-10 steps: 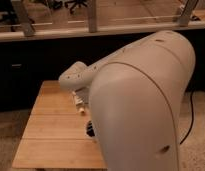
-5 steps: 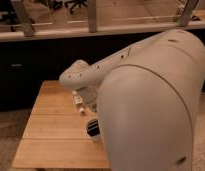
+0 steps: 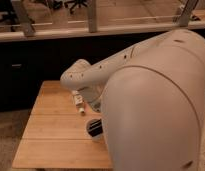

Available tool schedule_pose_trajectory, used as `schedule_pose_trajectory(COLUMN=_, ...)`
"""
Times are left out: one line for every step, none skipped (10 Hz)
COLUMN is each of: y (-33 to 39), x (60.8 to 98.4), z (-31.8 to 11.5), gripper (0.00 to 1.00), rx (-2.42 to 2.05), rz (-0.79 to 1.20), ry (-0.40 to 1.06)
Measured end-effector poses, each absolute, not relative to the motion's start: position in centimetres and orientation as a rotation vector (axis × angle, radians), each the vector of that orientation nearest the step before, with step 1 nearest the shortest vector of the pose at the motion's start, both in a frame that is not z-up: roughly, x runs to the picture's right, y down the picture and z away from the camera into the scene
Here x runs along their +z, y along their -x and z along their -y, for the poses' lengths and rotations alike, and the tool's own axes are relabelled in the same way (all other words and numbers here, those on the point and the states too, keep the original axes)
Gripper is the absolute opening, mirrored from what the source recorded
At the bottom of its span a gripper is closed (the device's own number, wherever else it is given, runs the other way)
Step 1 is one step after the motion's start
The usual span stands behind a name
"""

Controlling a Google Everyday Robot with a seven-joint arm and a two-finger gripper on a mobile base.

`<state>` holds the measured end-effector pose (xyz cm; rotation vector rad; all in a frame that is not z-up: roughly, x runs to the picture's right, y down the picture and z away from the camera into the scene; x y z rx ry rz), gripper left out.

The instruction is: Place the eraser in the ceramic cup

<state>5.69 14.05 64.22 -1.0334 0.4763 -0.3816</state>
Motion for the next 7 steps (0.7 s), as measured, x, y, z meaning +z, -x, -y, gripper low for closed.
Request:
schedule_pose_trajectory(y=-5.78, x=64.3, z=-14.12, gripper=0.0, rx=-0.39, rz=-0.471, ry=1.037)
schedule_pose_trajectory(y=-5.82, x=64.4, z=-14.17, gripper=0.0, rx=-0.4, rz=-0.466, ry=1.04)
schedule_pose_trajectory(y=-5.82, x=64.46, z=-14.19, gripper=0.0, rx=-0.411, rz=-0.458, ry=1.043)
schedule_pose_trajectory(y=-5.81, x=64.51, z=-14.19, gripper=0.0, rx=-0.423, rz=-0.452, ry=1.044)
schedule_pose_trajectory(y=-5.8, x=64.56, z=-14.18, gripper=0.0, rx=-0.436, rz=-0.445, ry=1.046)
schedule_pose_trajectory(y=-5.81, x=64.61, z=-14.18, gripper=0.0, rx=-0.447, rz=-0.44, ry=1.048)
schedule_pose_trajectory(y=-5.81, x=64.67, z=-14.14, gripper=0.0, rx=-0.458, rz=-0.434, ry=1.05)
